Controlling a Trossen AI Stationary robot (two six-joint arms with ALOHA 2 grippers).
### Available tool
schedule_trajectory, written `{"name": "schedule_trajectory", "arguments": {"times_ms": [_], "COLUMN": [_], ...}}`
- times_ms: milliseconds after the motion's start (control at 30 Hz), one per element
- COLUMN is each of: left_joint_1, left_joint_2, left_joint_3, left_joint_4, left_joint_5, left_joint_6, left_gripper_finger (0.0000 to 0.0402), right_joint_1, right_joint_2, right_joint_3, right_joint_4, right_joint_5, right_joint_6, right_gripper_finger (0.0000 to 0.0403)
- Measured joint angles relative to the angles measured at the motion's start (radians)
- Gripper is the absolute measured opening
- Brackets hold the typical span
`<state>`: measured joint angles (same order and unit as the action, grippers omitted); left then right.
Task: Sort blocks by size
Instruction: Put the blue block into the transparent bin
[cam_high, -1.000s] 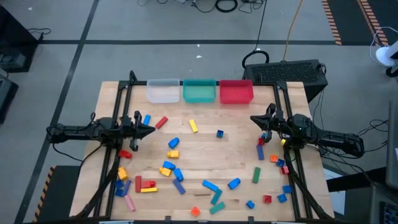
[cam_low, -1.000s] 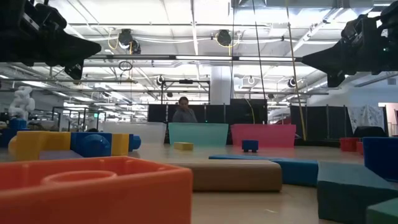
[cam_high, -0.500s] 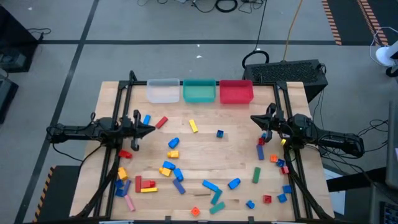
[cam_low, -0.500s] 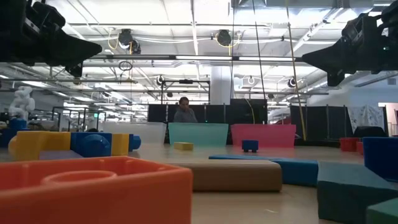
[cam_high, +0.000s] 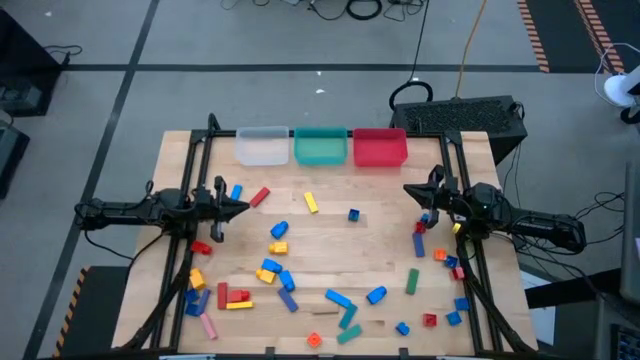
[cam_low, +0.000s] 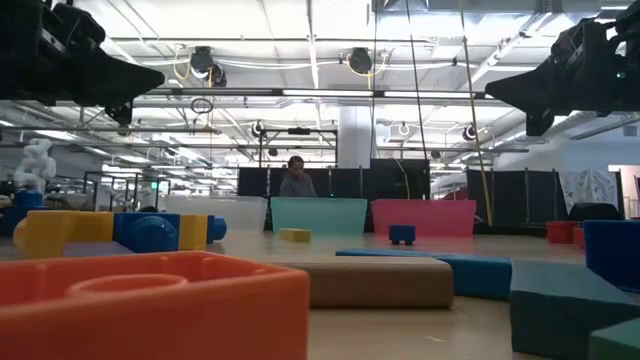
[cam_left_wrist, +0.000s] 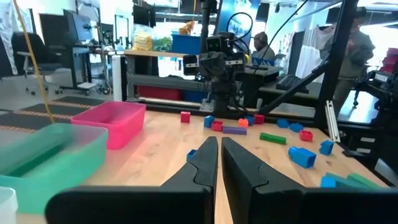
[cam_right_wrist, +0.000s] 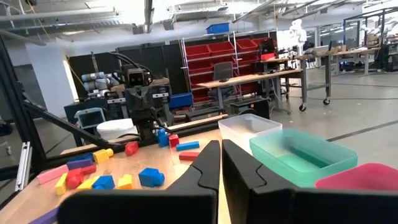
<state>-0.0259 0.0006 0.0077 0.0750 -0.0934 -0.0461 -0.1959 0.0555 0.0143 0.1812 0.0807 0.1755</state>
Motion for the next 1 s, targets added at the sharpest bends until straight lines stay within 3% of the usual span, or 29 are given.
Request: {"name": "schedule_trajectory", "arguments": {"times_ms": [133,267,433,633,767,1000], "left_joint_1": [0.000,0.001,0.022,0.102,0.183,0.300], "left_joint_2": [0.000,0.004,0.047,0.168,0.292,0.553], "left_joint_3": [0.000,0.018,0.071,0.119,0.155,0.226], "left_joint_4": [0.001,-0.050,-0.120,-0.200,-0.315,-0.410], "left_joint_5": [-0.055,-0.273,-0.450,-0.576,-0.530,-0.356], "left_joint_6": [0.010,-0.038,-0.056,-0.229,-0.384,-0.549], "left_gripper_finger": [0.0024,0.0031,0.0084,0.0148,0.0155,0.0155], "right_joint_1": [0.000,0.000,0.000,0.000,-0.001,-0.001], "right_joint_2": [0.001,0.033,0.150,0.326,0.442,0.592], "right_joint_3": [0.000,0.000,0.000,0.000,0.008,0.066], "right_joint_4": [0.002,-0.052,-0.066,0.149,0.265,0.249], "right_joint_5": [0.001,0.032,0.089,0.119,0.182,0.201], "right_joint_6": [0.006,0.037,0.091,0.138,0.113,0.186], "right_gripper_finger": [0.0000,0.0007,0.0039,0.0085,0.0110,0.0141]}}
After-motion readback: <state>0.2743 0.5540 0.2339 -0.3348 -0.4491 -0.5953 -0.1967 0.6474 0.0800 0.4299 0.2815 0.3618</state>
